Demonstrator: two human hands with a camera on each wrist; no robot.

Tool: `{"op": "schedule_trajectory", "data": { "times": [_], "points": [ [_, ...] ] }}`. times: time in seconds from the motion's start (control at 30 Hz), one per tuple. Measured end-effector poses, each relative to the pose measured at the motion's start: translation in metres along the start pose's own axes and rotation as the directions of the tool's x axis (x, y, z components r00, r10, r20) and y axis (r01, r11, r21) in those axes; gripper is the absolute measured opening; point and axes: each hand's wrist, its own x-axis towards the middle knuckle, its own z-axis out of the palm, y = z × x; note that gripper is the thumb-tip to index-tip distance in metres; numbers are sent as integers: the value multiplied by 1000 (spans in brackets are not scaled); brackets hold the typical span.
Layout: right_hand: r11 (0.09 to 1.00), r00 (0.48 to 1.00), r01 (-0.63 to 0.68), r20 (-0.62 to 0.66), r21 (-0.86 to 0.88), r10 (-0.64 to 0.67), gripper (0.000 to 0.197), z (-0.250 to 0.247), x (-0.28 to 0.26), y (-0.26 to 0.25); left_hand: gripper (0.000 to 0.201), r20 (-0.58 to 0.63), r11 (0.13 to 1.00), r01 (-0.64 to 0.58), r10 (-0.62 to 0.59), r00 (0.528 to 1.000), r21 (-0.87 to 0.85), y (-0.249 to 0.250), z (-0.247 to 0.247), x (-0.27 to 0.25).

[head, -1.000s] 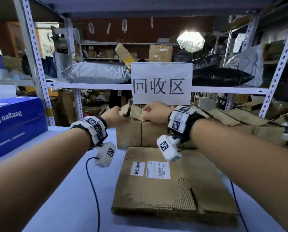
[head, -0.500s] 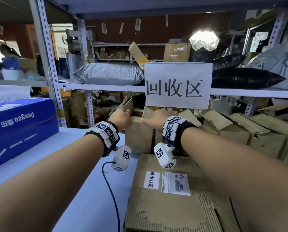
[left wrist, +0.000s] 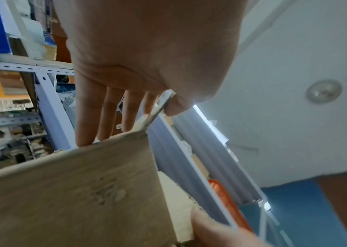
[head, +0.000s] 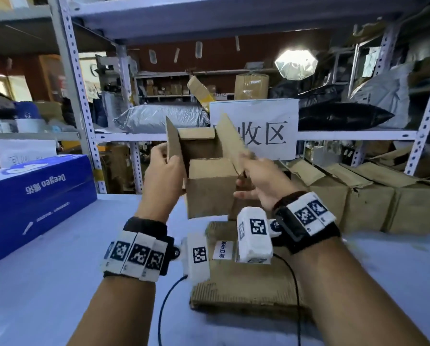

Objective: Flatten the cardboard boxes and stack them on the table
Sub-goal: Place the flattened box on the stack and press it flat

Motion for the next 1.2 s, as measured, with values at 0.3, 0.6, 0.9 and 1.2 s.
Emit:
{"op": "schedule_trajectory", "data": {
  "times": [0.3,0.6,0.9,1.2],
  "points": [
    [969,966,246,-92,11,-244,16,-78,-82,11,104,108,990,-126,132,985,-55,-2,24,-53],
    [679,717,630,-55,-377,-695,22,-107,-106,6,86,216,916,-200,129,968,347,-16,40,-59],
    [730,766,557,-94,-395,-636,78,-105,-91,21,67,189,1000,-27,25,982,10,-14,51,-79],
    [731,739,482,-224,-483,-636,109,-111,-78,34,76,360,986,-104,144,922,-129,4,46,-90]
  ]
}}
